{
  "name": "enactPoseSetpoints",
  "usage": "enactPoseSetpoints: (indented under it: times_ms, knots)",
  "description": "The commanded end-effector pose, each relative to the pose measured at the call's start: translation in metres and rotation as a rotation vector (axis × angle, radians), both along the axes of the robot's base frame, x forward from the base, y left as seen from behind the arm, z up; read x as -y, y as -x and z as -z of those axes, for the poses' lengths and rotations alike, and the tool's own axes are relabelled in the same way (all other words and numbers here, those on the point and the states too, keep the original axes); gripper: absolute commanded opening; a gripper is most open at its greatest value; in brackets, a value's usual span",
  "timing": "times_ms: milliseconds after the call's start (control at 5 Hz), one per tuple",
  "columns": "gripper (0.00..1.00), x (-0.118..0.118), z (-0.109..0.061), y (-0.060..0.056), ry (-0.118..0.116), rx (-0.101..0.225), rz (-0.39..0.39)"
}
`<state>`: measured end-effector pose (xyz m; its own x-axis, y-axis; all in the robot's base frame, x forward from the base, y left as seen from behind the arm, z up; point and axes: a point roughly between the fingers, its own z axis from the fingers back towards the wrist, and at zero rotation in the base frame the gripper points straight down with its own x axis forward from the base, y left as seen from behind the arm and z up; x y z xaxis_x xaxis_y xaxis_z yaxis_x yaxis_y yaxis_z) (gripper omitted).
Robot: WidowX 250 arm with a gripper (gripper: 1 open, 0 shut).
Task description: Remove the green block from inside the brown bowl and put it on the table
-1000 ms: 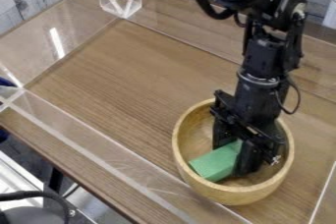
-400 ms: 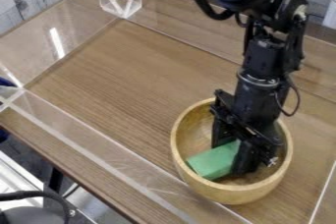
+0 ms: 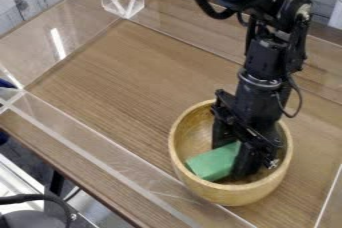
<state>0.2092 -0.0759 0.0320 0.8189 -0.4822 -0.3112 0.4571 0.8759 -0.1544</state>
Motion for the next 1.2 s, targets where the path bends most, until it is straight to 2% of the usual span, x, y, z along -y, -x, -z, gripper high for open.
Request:
enactPoseSetpoints:
  times_ms: [0, 200, 600, 1000]
  knots:
    - [0.00, 0.0004, -0.0102, -0.0019, 0.010, 0.046, 0.008]
    - [0.00, -0.0002, -0.0106, -0.0030, 0.014, 0.062, 0.007]
    - [0.00, 0.0009, -0.0114, -0.0030, 0.025, 0.122, -0.022]
    - [0.00, -0.0033, -0.0104, -0.0002, 0.039, 0.090, -0.014]
